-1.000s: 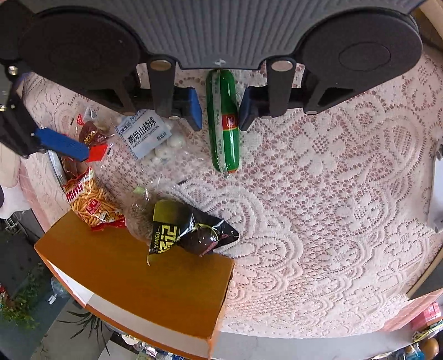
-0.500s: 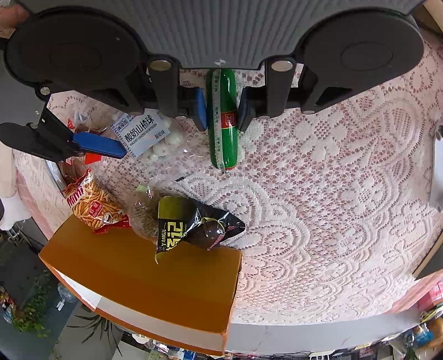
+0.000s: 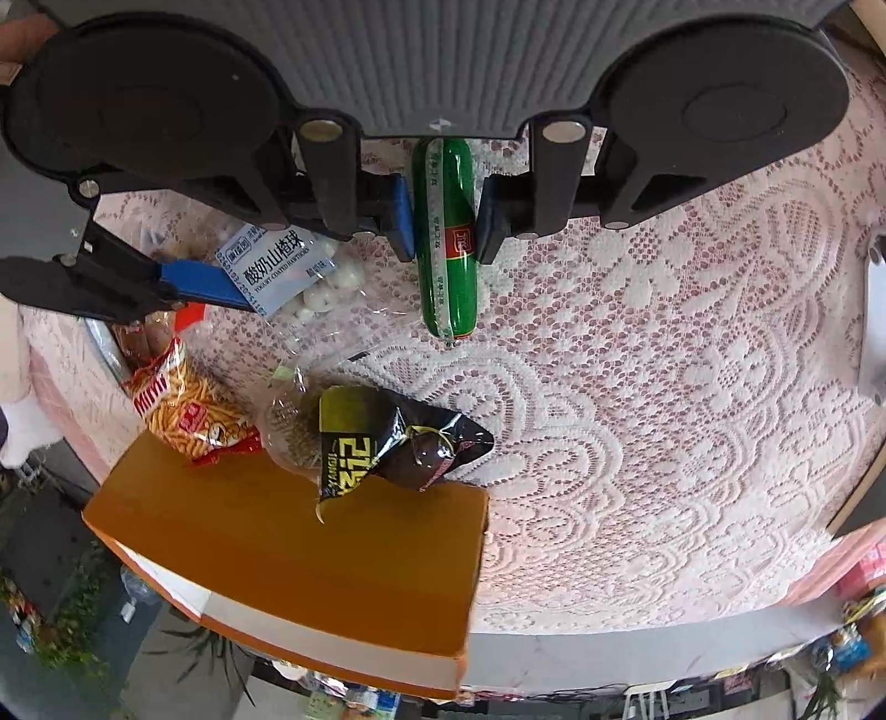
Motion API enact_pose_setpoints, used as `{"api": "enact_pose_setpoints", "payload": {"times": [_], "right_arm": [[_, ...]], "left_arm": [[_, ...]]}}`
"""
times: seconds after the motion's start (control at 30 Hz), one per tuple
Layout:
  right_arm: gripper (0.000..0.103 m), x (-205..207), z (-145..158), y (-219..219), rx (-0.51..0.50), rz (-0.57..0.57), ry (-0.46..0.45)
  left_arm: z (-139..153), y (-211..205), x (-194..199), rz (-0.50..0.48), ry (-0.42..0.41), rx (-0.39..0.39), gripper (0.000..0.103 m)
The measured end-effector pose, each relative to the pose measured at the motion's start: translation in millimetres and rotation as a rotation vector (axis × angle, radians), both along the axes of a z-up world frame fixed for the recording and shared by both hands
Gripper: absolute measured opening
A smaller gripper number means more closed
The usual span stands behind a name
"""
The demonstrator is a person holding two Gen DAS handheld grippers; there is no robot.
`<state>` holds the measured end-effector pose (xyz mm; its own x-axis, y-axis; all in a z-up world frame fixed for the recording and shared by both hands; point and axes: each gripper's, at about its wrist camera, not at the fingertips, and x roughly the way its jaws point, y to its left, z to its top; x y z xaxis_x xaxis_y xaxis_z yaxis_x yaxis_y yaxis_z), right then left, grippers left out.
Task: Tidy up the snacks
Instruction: 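Grasp the green sausage with the left tool while the right tool grasps the yogurt-ball pack, then carry the sausage and yogurt-ball pack over the box and lower them inside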
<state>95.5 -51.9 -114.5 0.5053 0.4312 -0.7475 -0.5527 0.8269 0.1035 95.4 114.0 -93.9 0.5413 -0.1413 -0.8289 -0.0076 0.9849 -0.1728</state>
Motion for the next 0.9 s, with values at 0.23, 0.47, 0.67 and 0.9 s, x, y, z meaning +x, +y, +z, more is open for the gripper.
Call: {"api": "enact_pose_setpoints", "payload": {"times": [0.23,0.47,0.67,0.9], "right_arm": [[0.057,-7,13,-9,0.024,-0.013,-0.032],[0.057,-13,35,-28,0.089,-0.05,-0.049],[0.057,-18,61,-47,0.106,-0.098,-0.081],[0.057,-12,98,-73,0.141,-0.14,-0.144]], "left_arm": [[16,0,-7,0.034,-0.037,-0.009,0.025],[38,-6,-19,0.048,-0.081,-0.021,0.025],[63,-14,-22,0.049,-0.119,-0.032,0.025],[101,-30,-15,0.018,-0.177,-0.032,0.025]]}}
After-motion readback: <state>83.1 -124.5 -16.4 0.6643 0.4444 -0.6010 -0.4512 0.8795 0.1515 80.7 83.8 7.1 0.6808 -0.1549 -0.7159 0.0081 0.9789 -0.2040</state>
